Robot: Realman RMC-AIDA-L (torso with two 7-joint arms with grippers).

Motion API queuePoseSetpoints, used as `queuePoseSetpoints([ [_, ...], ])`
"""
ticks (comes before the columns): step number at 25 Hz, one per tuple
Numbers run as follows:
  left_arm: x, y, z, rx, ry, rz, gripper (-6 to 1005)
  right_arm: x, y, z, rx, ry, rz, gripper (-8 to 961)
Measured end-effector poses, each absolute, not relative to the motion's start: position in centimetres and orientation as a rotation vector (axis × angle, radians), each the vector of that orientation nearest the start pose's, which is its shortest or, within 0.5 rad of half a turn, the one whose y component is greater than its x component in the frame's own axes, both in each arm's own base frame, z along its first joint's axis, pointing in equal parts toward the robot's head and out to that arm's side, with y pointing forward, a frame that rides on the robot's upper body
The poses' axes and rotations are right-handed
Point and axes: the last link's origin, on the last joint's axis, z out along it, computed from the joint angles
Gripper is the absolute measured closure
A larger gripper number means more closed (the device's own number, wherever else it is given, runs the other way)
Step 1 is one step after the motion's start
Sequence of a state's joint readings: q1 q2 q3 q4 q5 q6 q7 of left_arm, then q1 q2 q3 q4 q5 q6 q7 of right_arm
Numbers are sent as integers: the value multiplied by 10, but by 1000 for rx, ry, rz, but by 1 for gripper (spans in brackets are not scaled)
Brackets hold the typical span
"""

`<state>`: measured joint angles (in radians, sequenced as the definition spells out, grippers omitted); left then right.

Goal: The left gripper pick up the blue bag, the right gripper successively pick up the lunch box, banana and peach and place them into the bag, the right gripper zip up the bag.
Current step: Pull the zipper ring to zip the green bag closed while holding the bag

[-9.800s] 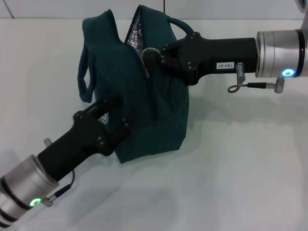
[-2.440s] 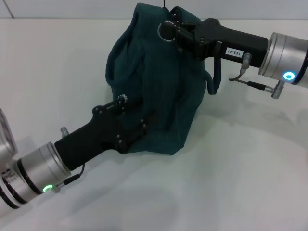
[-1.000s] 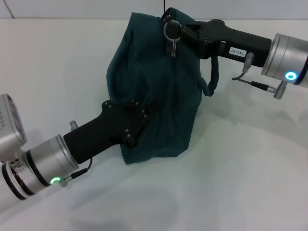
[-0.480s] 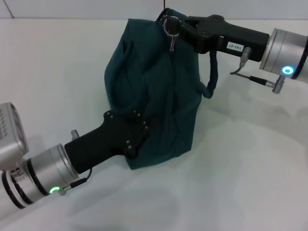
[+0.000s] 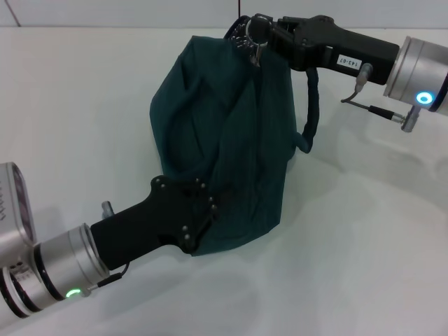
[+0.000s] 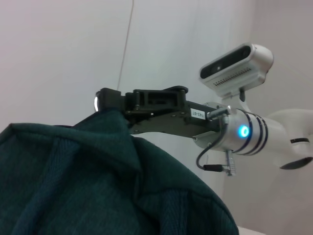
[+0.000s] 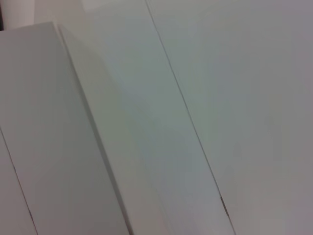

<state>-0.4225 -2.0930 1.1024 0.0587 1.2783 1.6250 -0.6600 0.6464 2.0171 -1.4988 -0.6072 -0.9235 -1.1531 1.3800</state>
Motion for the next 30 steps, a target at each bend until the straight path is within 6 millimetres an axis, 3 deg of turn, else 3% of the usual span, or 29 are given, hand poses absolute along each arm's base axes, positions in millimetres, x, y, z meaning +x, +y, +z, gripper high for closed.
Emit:
queuePoseSetpoints([
  [8, -269, 238, -71, -2506, -398, -1175, 943, 147, 384, -26, -2534, 524, 1204, 906],
  [14, -271, 242, -60, -2418, -387, -1204, 943, 158, 351, -20, -2590, 473, 1339, 905],
  [18, -272, 244, -51, -2377, -353, -1216, 944, 165, 344, -16, -2585, 538, 1360, 905],
  [30, -265, 237, -25, -2531, -173, -1312, 947, 163, 336, -13, -2619, 582, 1411, 904],
])
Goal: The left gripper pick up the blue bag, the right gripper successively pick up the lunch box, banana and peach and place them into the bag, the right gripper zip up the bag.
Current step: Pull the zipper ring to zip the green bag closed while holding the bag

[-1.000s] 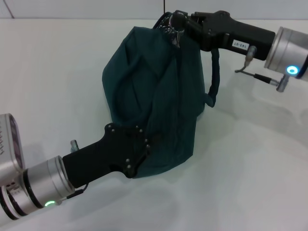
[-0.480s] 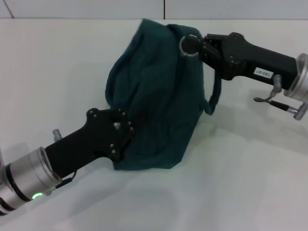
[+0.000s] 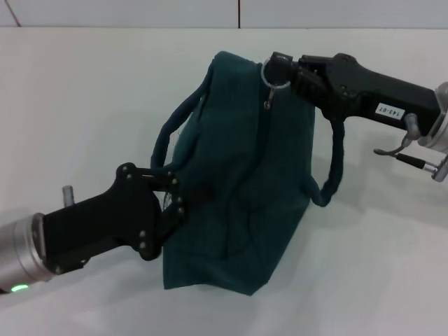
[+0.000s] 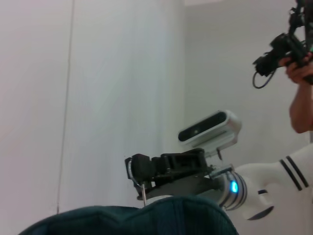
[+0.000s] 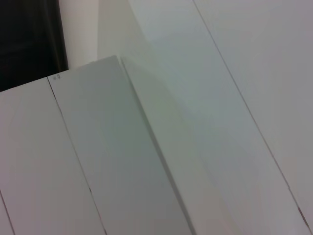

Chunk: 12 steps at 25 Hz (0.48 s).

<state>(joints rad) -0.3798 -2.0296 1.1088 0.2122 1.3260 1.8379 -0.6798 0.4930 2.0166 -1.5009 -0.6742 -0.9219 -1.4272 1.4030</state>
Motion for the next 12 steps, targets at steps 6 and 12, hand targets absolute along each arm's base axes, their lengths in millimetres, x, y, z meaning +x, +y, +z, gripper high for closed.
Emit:
queuePoseSetpoints([
  [6, -266, 241, -21, -2584, -170, -1290, 947, 166, 345, -7, -2567, 612, 1412, 903],
  [12, -267, 241, -22, -2584, -179, -1276, 946, 174, 351, -6, -2531, 651, 1373, 903],
])
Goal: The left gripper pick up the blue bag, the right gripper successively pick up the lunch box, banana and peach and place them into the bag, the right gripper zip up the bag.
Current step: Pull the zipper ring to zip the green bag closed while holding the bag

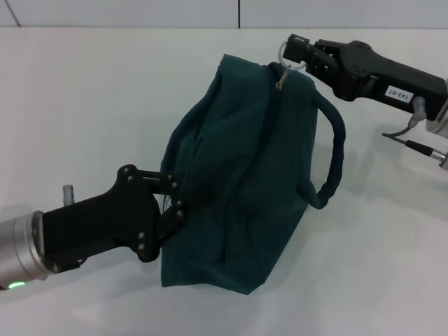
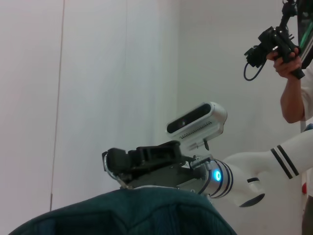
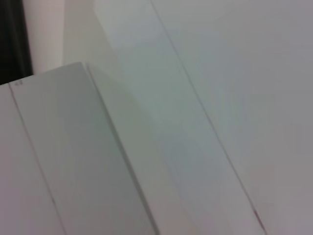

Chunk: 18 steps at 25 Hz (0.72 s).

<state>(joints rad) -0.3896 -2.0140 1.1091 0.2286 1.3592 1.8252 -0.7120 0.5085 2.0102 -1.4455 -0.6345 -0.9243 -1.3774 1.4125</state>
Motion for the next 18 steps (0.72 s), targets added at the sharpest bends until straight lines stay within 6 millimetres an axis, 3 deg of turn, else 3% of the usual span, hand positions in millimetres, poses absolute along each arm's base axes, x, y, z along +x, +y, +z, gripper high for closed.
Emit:
queuePoseSetpoints([
  [18, -267, 233, -30, -2622, -191, -1278, 944, 184, 367, -5, -2447, 664, 1271, 901],
])
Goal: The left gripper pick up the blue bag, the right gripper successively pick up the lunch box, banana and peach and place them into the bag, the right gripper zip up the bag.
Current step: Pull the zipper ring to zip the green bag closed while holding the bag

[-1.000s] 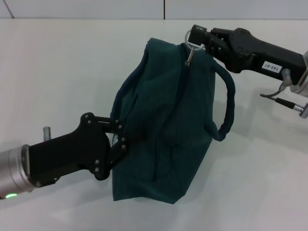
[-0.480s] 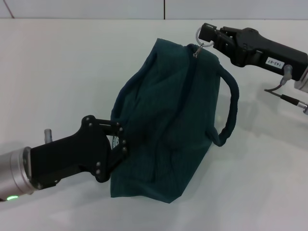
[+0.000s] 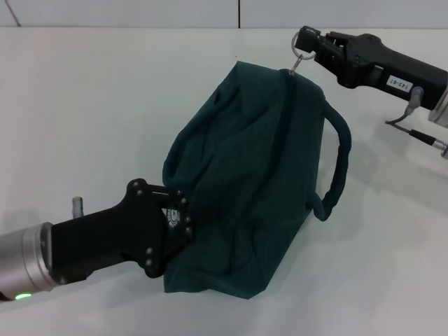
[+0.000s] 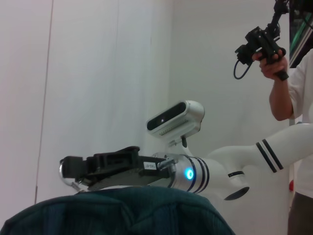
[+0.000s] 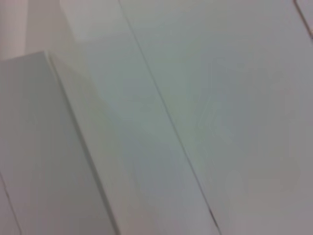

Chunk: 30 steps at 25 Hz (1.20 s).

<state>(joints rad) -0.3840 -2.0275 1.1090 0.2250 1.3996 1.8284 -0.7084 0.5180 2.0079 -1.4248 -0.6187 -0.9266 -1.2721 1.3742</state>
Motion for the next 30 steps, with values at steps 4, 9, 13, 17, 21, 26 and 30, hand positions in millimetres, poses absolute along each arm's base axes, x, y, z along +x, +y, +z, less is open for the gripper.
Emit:
queuePoseSetpoints([
  [4, -265, 233, -32, -2621, -199, -1289, 944, 192, 366, -5, -2425, 667, 1254, 901],
  [9, -263, 238, -30, -2567, -220, -1313, 943, 204, 349, -4, -2424, 611, 1274, 900],
  [13, -264, 241, -25, -2518, -272, -1340, 943, 210, 329, 3, -2422, 527, 1320, 900],
  [17, -268, 247, -13, -2506, -371, -1357, 942, 207, 311, 10, -2460, 453, 1366, 900],
  [21, -273, 258, -1, -2479, -494, -1361, 942, 202, 303, 9, -2494, 404, 1368, 899],
  [26, -282, 273, 5, -2414, -633, -1308, 941, 208, 304, 9, -2474, 455, 1363, 899],
  [30, -288, 283, 11, -2390, -752, -1274, 941, 215, 308, 9, -2446, 501, 1340, 898],
])
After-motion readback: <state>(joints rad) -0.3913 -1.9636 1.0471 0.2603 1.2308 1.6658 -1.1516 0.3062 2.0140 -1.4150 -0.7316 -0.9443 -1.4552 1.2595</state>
